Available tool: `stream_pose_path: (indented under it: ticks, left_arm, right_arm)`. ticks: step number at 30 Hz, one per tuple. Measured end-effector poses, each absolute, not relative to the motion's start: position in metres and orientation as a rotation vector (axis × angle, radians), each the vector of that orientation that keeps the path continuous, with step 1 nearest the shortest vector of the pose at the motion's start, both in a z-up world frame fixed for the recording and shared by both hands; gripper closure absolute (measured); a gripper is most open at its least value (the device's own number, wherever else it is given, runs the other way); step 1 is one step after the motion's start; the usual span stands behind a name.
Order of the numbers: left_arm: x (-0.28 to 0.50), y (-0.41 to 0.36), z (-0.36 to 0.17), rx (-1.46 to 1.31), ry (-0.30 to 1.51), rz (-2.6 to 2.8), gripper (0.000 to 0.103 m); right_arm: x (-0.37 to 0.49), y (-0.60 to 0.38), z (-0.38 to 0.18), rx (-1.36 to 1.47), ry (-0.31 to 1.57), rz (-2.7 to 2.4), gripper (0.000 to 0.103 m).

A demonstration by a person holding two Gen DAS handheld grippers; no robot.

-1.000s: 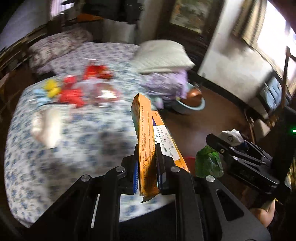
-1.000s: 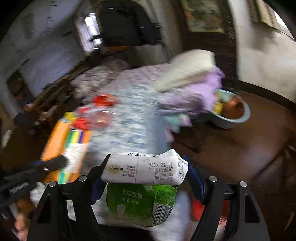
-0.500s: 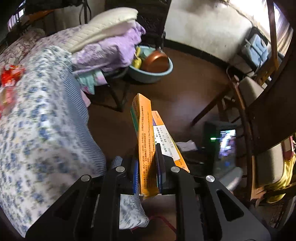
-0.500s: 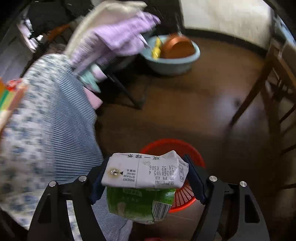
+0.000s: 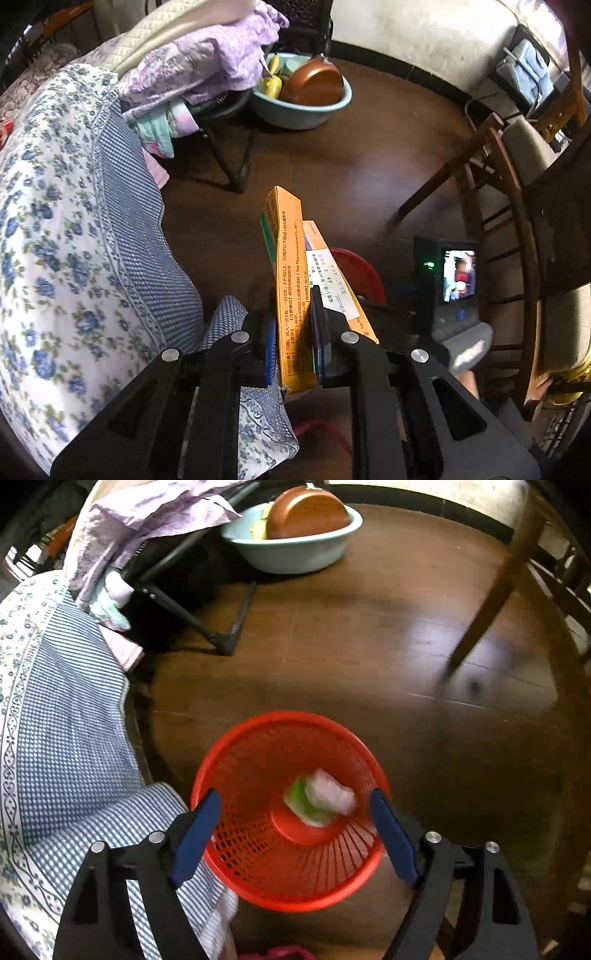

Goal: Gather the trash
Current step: 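Carry both items to the red wastebasket and open both tools to drop them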

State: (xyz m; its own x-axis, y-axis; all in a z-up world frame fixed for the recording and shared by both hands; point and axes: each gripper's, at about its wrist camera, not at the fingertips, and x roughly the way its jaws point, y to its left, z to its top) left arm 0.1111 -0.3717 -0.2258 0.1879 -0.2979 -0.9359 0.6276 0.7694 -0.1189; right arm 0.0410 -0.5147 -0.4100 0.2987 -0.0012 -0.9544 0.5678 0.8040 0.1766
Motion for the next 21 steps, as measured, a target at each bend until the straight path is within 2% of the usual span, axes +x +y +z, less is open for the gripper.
stream_pose_path:
  ticks: [6, 16, 17, 19, 21]
  left_arm:
    - [0.107, -0.391, -0.25, 0.35, 1.278, -0.698, 0.086]
    - [0.1, -0.429, -0.308, 0.433, 1.419, -0.718, 0.084]
    - [0.1, -0.431, -0.308, 0.436, 1.424, -0.715, 0.08]
    - [0.1, -0.432, -0.308, 0.435, 1.417, -0.703, 0.061]
    - [0.101, -0.431, -0.303, 0.431, 1.381, -0.68, 0.033]
  right_arm:
    - [0.003, -0.521, -0.398, 0.538, 1.278, -0.395, 0.021]
    - [-0.04, -0.531, -0.364, 0.512, 1.268, -0.396, 0.021]
    - [-0.043, -0.532, -0.361, 0.51, 1.265, -0.393, 0.021]
    - [-0.046, -0.532, -0.359, 0.505, 1.261, -0.384, 0.021]
    - [-0.045, -0.533, -0.359, 0.504, 1.259, -0.383, 0.021]
